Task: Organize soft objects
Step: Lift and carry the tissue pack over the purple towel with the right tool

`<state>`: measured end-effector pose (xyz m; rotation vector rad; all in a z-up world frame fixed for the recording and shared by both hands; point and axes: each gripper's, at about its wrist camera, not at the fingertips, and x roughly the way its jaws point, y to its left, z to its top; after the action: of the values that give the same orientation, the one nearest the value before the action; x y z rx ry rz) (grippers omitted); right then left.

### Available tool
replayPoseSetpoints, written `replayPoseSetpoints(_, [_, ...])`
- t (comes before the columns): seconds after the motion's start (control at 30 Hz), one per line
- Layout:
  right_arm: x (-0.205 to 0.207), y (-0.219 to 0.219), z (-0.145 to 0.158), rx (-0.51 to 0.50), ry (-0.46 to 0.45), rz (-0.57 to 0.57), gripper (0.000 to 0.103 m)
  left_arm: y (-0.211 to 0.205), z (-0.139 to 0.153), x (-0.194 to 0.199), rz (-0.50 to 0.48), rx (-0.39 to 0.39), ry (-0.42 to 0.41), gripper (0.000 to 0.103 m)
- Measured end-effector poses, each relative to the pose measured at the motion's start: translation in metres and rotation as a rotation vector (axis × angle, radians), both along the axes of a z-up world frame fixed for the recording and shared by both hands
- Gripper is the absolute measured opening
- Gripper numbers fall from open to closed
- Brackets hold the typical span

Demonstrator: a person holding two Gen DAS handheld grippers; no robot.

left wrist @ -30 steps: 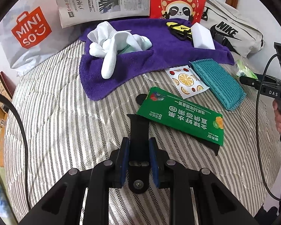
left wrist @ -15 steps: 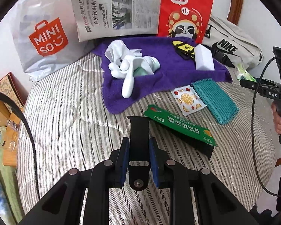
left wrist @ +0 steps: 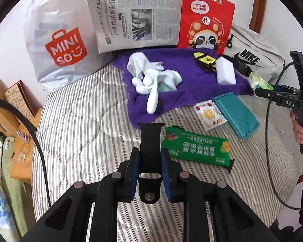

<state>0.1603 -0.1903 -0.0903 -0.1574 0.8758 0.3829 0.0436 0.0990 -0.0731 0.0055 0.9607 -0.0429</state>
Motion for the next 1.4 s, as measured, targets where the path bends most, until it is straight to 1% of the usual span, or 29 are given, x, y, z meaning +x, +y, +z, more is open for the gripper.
replayPoseSetpoints(0.17, [0.010, 0.013, 0.010, 0.012, -0.011, 0.020, 0.072, -0.007, 0.009, 0.012, -0.021, -0.017, -0.023, 0.021])
replayPoseSetpoints(0.3, [0.023, 0.025, 0.018, 0.019, -0.022, 0.035, 0.072, -0.012, 0.019, 0.030, -0.032, -0.025, -0.045, 0.021])
replayPoseSetpoints(0.53, [0.056, 0.038, 0.023, 0.034, -0.011, 0.031, 0.072, -0.015, 0.038, 0.074, -0.053, -0.038, -0.093, 0.021])
replayPoseSetpoints(0.77, [0.092, 0.055, 0.023, 0.030, 0.004, 0.033, 0.072, -0.018, 0.047, 0.122, -0.066, -0.043, -0.110, 0.021])
replayPoseSetpoints(0.83, [0.100, 0.060, 0.023, 0.029, 0.009, 0.032, 0.072, -0.019, 0.048, 0.135, -0.078, -0.055, -0.115, 0.021])
replayPoseSetpoints(1.0, [0.121, 0.074, 0.022, 0.017, 0.023, 0.034, 0.072, -0.019, 0.042, 0.167, -0.068, -0.073, -0.109, 0.021])
replayPoseSetpoints(1.13, [0.134, 0.084, 0.020, -0.012, 0.019, 0.033, 0.072, -0.014, 0.037, 0.189, -0.065, -0.122, -0.104, 0.021])
replayPoseSetpoints(1.23, [0.144, 0.089, 0.015, -0.016, 0.029, 0.025, 0.072, -0.013, 0.034, 0.206, -0.060, -0.127, -0.105, 0.021])
replayPoseSetpoints(1.3, [0.150, 0.090, 0.011, -0.002, 0.042, 0.008, 0.072, -0.013, 0.031, 0.217, -0.048, -0.104, -0.105, 0.021])
replayPoseSetpoints(1.4, [0.151, 0.091, 0.008, 0.006, 0.053, 0.018, 0.072, -0.011, 0.023, 0.232, -0.049, -0.138, -0.081, 0.021])
